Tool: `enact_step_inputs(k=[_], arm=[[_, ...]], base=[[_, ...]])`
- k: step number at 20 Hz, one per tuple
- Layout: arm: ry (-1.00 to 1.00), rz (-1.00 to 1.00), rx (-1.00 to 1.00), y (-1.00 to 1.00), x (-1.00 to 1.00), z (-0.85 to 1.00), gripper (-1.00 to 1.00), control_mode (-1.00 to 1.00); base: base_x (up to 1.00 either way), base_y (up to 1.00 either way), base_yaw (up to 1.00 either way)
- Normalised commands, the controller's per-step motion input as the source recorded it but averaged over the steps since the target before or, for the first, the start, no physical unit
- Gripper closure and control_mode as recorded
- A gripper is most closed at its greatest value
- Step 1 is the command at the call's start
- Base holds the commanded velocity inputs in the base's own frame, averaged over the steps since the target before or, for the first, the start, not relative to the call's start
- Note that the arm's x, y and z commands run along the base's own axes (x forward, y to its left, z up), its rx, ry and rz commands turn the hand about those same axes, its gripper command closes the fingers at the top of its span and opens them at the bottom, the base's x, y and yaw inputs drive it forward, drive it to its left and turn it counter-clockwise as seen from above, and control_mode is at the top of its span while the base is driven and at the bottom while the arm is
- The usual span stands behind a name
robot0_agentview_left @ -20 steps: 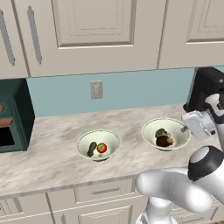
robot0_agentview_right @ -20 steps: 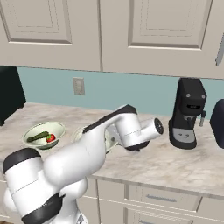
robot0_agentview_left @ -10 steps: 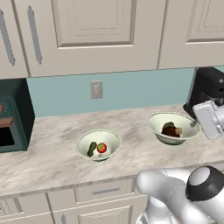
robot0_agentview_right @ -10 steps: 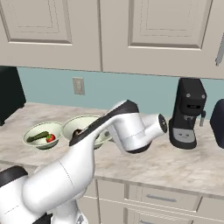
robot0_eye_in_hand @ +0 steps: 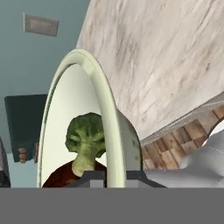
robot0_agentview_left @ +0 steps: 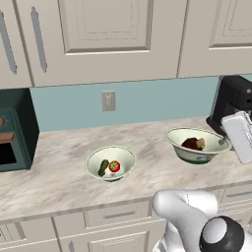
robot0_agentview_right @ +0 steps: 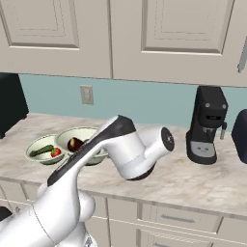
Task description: Place the bowl containing the broccoli and steak in the microwave. Close the microwave door and press the start button to microwave the meal.
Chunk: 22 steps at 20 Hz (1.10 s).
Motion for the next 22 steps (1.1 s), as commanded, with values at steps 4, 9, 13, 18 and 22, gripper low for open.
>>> enact_step_inputs(k=[4, 9, 13, 18, 22], arm=[[0.00, -0.04, 0.03, 0.14, -0.93, 0.56, 1.00, -1.00], [0.00, -0.02, 0.00, 0.42, -0.46, 0.78, 1.00, -1.00], [0.00, 0.00, 0.00, 0.33, -0.15, 0.95, 1.00, -1.00], [-0.05, 0.00, -0.02, 0.12, -0.07, 0.43, 1.00, -1.00], [-0.03, 0.01, -0.05, 0.00, -0.14, 0.06, 1.00, -1.00]], base=[[0.00, 0.00, 0.00], [0.00, 0.00, 0.00], [0.00, 0.00, 0.00], [0.00, 0.00, 0.00], [0.00, 0.00, 0.00]])
